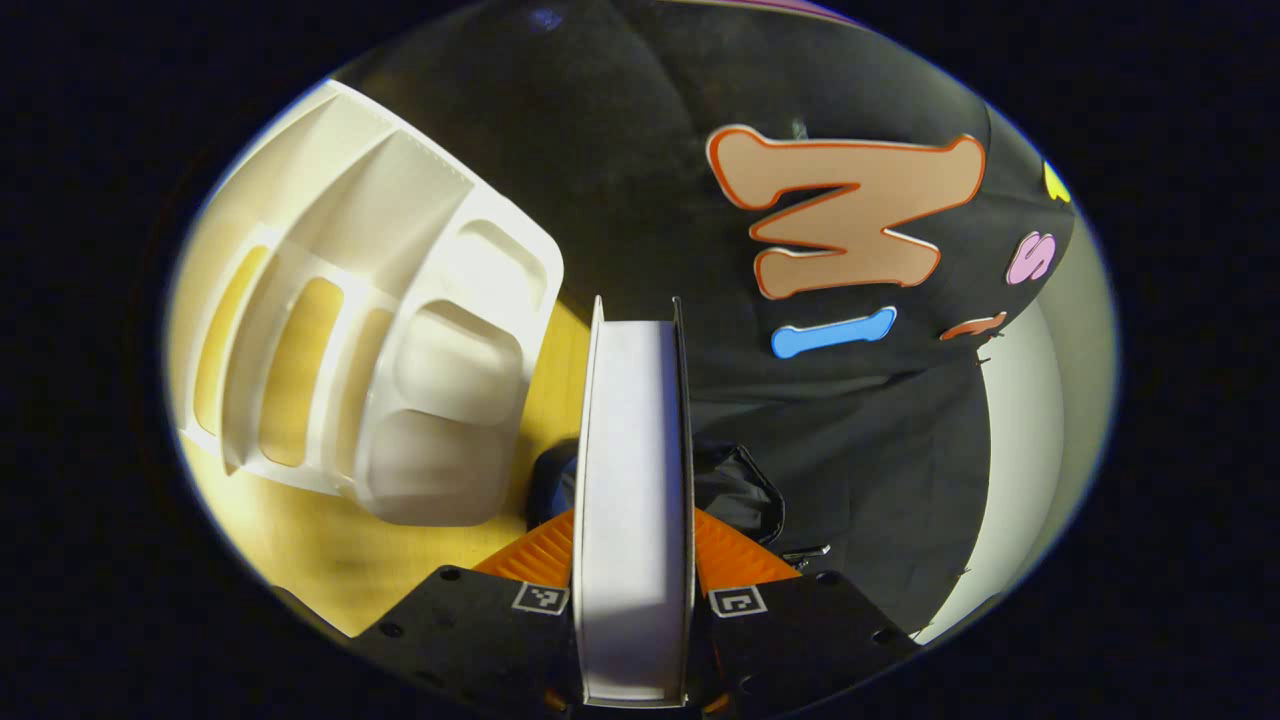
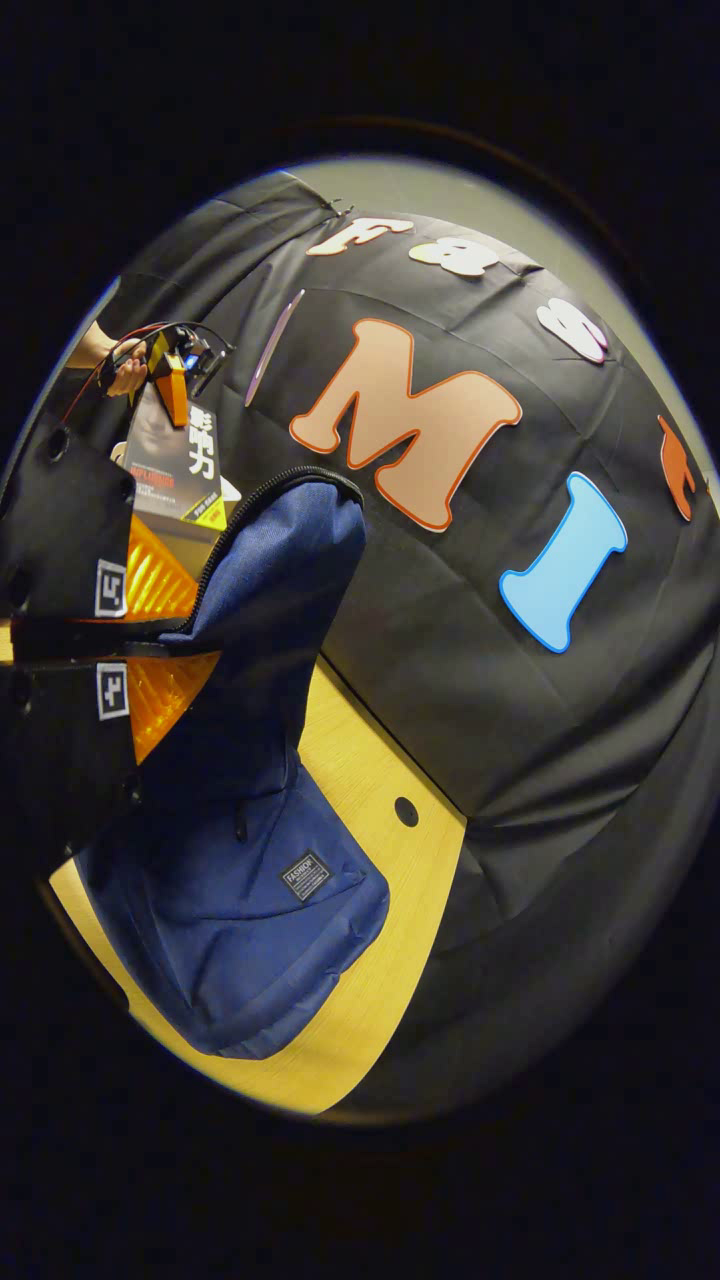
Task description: Open the schoolbag, grab two books from the bookshelf and put them into the schoolbag.
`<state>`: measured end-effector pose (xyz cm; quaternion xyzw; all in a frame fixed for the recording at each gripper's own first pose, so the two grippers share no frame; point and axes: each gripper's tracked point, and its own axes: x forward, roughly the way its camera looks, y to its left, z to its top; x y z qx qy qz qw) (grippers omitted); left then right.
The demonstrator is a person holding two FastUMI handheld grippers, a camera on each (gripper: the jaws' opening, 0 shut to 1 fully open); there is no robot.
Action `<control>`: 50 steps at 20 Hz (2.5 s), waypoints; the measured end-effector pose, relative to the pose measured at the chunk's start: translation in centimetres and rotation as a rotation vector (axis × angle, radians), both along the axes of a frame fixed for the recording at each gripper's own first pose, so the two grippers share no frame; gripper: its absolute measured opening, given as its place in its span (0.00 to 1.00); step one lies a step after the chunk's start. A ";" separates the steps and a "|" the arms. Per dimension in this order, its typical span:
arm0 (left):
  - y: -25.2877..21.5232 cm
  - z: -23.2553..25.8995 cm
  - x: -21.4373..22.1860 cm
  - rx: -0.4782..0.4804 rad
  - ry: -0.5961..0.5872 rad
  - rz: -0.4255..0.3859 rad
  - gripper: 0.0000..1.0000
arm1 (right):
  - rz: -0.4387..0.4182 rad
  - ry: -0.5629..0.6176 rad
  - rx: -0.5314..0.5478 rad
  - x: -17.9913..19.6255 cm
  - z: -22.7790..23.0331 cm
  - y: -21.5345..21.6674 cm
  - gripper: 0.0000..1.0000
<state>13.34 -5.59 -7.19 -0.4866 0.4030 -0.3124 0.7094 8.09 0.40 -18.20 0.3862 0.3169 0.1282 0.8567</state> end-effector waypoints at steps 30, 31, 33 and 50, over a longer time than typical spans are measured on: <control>-24.3 -8.1 -1.5 -0.016 0.207 -0.156 0.35 | 0.010 -0.027 0.063 -0.7 0.6 -0.6 0.03; -24.7 -8.2 -1.5 -0.026 0.213 -0.145 0.36 | 0.014 -0.028 0.065 -0.7 0.5 -0.6 0.03; -25.5 -8.5 -1.7 -0.051 0.231 -0.124 0.36 | 0.027 -0.031 0.068 -0.8 0.5 -0.4 0.03; -34.1 -11.3 -4.7 -0.228 0.317 -0.041 0.36 | 0.108 -0.025 0.060 -1.1 0.0 1.1 0.03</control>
